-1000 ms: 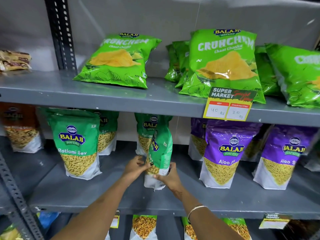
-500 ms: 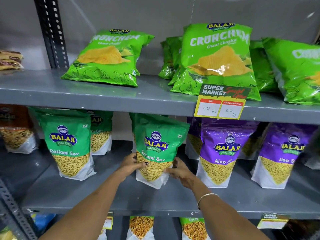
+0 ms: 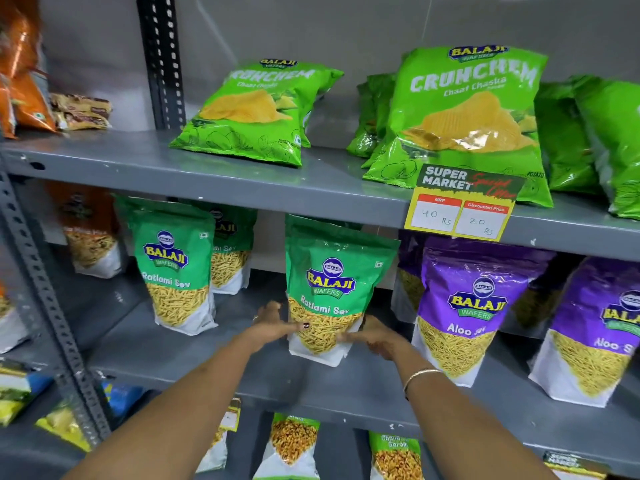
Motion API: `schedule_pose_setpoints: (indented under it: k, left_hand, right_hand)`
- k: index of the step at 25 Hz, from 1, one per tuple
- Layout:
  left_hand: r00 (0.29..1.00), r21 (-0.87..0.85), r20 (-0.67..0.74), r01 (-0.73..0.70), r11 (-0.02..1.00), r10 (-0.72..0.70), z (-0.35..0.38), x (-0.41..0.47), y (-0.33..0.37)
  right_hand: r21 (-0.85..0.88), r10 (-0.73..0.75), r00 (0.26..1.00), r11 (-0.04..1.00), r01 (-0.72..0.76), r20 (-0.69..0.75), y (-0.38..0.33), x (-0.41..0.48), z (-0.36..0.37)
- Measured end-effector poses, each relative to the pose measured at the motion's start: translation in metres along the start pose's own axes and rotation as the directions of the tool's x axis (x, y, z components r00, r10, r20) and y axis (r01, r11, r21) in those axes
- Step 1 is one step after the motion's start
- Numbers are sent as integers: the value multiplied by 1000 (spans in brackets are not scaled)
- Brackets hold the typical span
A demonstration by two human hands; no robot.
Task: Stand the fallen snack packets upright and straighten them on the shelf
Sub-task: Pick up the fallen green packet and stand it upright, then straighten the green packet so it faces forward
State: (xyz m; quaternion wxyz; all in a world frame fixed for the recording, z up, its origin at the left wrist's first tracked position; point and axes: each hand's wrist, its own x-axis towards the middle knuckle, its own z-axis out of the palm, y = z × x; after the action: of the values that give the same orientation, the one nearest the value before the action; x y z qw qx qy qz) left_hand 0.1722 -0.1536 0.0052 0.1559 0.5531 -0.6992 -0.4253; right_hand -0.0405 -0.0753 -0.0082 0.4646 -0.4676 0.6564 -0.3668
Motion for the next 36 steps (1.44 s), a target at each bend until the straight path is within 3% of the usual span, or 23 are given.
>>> schedule_pose_setpoints:
  k: [2, 4, 5, 8, 10, 12, 15, 19, 24, 28, 36]
  left_hand:
    - [983, 44, 153, 97, 994, -103, -30, -5, -21]
    - [950, 64, 144, 270, 961, -277, -72, -5, -50]
    - [928, 38, 117, 352, 935, -354, -95, -6, -63]
    - [884, -138, 77, 467, 873, -461, -156, 0, -100]
    - [934, -217, 45, 355, 909, -354, -182, 9, -115]
    - [981, -259, -55, 163, 952, -184, -199, 22, -127]
    - [988, -309, -148, -9, 951, -39, -206, 47, -145]
    - [993, -393, -115, -59, 918, 14, -210, 57, -157]
    - [994, -284, -109, -57, 957, 27, -216, 49, -172]
    - [993, -230, -113, -57, 972, 31, -215, 17, -177]
    - [988, -41, -137, -79, 996, 73, -215, -42, -180]
  right_hand:
    - [-229, 284, 958, 936, -268, 40, -10, -8, -7]
    - [-304, 493, 858, 847, -436, 143, -23, -10, 1]
    - [-289, 522, 829, 840, -460, 199, -31, -8, 12]
    - [-297, 498, 820, 858, -419, 282, -63, 12, 78]
    - [-357, 408, 889, 878, -320, 207, -82, 31, 131]
    - [-279, 247, 968, 934, -224, 51, -98, 45, 181]
    - [-108, 104, 983, 987, -122, -154, -122, 57, 237]
    - [178, 52, 981, 984, -18, -186, -127, 81, 275]
    - [257, 55, 934, 966, 40, -352, -119, 82, 293]
    - [124, 55, 912, 992, -5, -406, -111, 60, 299]
    - [57, 49, 926, 998, -29, -376, -105, 14, 306]
